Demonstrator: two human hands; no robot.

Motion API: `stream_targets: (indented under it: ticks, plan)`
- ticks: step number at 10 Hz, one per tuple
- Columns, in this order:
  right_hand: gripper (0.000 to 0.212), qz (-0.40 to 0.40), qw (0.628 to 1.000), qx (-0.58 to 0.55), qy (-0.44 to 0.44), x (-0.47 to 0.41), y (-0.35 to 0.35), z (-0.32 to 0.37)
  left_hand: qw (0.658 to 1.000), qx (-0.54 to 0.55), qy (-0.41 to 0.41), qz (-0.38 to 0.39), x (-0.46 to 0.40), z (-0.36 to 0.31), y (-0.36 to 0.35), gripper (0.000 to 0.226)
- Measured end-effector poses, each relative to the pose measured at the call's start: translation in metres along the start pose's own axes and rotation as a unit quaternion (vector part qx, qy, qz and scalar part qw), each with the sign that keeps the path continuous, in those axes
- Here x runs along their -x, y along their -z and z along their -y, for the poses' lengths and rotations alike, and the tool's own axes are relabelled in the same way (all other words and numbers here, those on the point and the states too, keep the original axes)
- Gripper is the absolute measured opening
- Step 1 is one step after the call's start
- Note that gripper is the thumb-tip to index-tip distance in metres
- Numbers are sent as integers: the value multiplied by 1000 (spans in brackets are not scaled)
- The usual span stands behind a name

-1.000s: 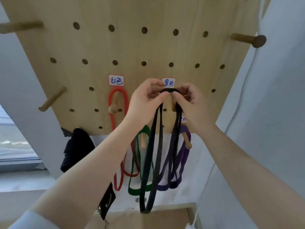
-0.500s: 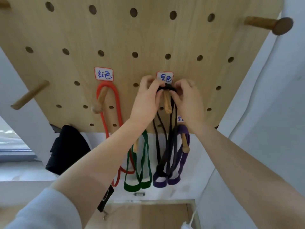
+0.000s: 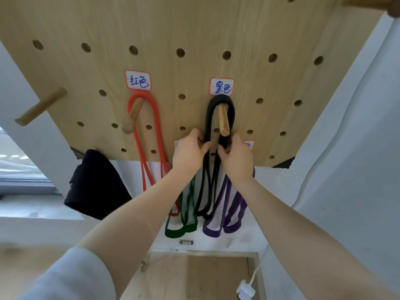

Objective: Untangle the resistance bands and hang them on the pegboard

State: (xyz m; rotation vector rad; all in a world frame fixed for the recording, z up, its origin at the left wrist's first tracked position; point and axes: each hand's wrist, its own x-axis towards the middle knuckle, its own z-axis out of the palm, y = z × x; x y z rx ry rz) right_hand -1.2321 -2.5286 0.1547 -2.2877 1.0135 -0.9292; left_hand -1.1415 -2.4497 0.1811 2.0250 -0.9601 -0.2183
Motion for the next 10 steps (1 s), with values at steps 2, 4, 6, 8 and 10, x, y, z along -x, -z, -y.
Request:
stream_targets:
  ticks: [2,4,6,8,10]
  plan:
    - [17,-68,992,-99,-33,-2,4,-19,999,-12,5,-43,2,17,-4,24]
    - [21,34,997,-61,-37,-5,3,-10,999,-43,-31,1,3,6,-9,23]
    - [32,92,990,104,-27,10,6,2,996,-68,-36,34,10,7,8,28]
    - [50,54,990,125,-33,23,28,28,990,-101,-80,62,36,24,45,29]
    - [78,-79,963,241,94,67,49,56,970,-78,-232,7,79,19,107,39]
